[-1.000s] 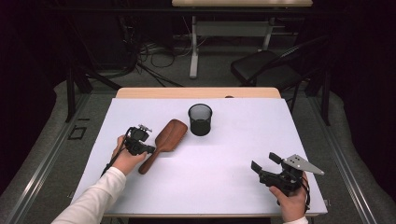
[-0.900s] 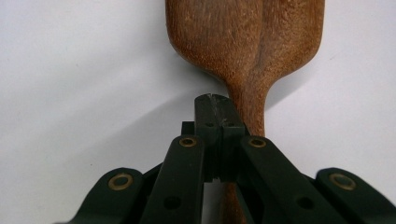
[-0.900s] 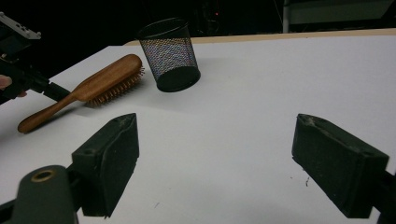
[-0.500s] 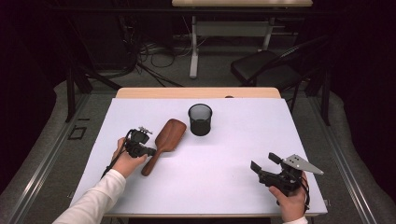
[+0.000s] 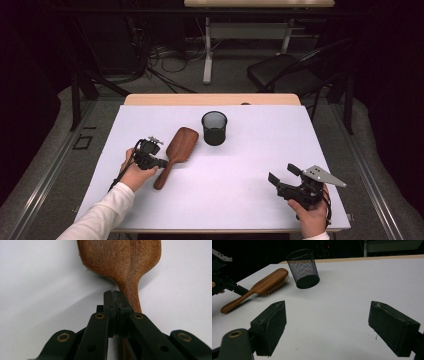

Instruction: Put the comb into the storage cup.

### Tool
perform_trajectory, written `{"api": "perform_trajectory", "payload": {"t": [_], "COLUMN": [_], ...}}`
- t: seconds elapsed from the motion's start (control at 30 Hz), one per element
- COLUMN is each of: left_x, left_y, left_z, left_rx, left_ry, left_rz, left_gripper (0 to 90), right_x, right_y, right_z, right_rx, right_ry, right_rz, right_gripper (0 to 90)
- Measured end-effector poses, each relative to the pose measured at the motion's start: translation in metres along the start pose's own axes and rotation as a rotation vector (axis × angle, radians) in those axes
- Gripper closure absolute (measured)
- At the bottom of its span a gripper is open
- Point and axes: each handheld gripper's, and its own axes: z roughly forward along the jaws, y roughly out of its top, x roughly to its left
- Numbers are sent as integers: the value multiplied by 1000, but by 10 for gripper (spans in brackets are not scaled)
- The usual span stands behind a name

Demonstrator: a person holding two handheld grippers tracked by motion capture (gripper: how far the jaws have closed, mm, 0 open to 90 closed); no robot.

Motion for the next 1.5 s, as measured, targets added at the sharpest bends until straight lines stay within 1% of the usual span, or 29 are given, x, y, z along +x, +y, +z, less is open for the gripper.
{"api": "perform_trajectory", "payload": {"t": [0.2,0.33,0.5,0.83,0.93,1.07,1.2,1.3,1.5], "left_x": [1,1,2,5,5,7,9,11,14], "left_y": [0,0,-1,0,0,0,-1,-1,-3], "left_z": [-1,-1,0,-2,-2,-3,-5,-7,-15], "left_rx": [0,-4,-6,-12,-18,-26,-34,-42,-78], "left_ry": [-1,1,1,12,15,20,32,44,59], "left_rz": [0,-9,-10,-16,-24,-22,-29,-23,-43], "left_gripper": [880,877,866,839,818,772,724,687,612], "right_x": [0,0,0,0,0,0,0,0,0], "right_y": [0,0,0,0,0,0,0,0,0], "right_z": [0,0,0,0,0,0,0,0,0], "right_rx": [0,0,0,5,2,6,2,5,6], "right_ry": [0,0,1,0,2,1,2,1,0], "right_rz": [0,1,1,1,3,5,1,2,0], "right_gripper": [145,145,145,145,145,145,145,145,145]}}
